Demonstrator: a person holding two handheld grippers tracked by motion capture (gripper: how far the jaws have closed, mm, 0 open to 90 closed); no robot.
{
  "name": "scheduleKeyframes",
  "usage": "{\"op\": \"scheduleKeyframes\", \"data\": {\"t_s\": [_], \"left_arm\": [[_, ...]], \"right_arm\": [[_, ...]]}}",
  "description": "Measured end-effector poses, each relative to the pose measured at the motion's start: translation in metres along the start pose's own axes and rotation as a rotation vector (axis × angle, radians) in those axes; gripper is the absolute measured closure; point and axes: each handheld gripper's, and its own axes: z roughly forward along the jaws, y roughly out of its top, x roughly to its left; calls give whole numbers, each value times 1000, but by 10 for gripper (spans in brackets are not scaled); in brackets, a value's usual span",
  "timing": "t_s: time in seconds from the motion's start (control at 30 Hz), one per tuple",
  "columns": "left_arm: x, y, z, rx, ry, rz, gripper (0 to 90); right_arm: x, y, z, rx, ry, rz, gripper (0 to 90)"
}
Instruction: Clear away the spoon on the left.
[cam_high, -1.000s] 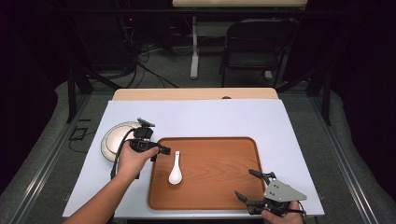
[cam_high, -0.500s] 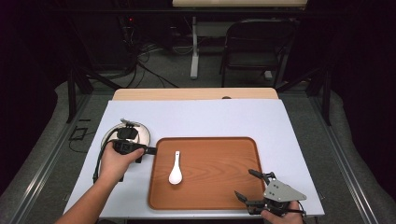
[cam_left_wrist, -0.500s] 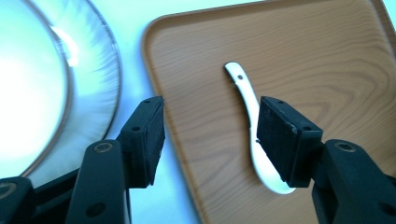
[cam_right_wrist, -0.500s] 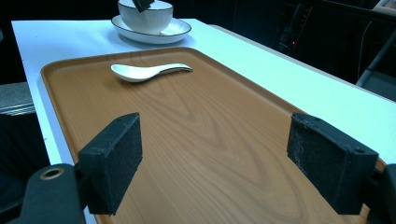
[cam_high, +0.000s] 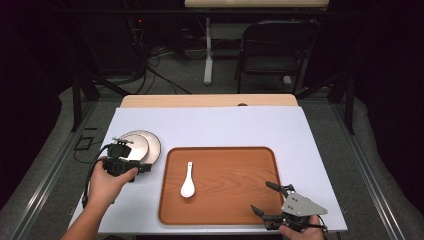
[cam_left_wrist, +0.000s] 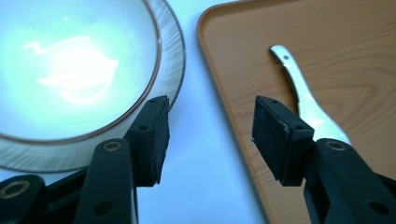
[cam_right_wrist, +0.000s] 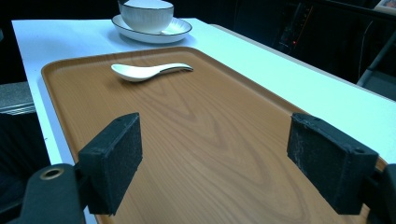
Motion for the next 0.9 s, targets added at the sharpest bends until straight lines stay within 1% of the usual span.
{"op": "scheduleKeyframes", "data": {"t_s": [0.07, 0.17, 0.3, 0.37, 0.43, 0.6, 0.73, 0.77, 0.83, 0.87, 0.9], "left_arm": [[3, -6, 0, -4, -1, -3, 485], [8, -15, 1, -15, 16, -4, 492], [14, -25, 2, -23, 39, -28, 484], [16, -30, 4, -21, 48, -32, 481], [18, -35, 6, -29, 54, -36, 476], [23, -46, 9, -44, 55, -51, 472], [27, -55, 11, -54, 65, -81, 453], [27, -55, 11, -54, 65, -81, 452], [28, -58, 12, -68, 60, -87, 449], [27, -62, 12, -85, 60, -87, 446], [27, -62, 12, -85, 60, -87, 444]], "right_arm": [[0, 0, 0, 0, 1, 0, 176], [0, 0, 0, 0, 0, -1, 176], [0, 0, 1, 1, 1, -3, 176], [0, 0, 1, 1, 0, -1, 176], [0, 0, 1, 2, 0, -1, 176], [0, 0, 1, 2, 0, -1, 176], [0, 0, 0, 2, -1, -3, 176], [0, 0, 0, 2, -1, -3, 176], [0, 0, 0, 1, -1, -2, 176], [0, 0, 0, 2, -1, 0, 176], [0, 0, 0, 2, -1, 0, 176]]}}
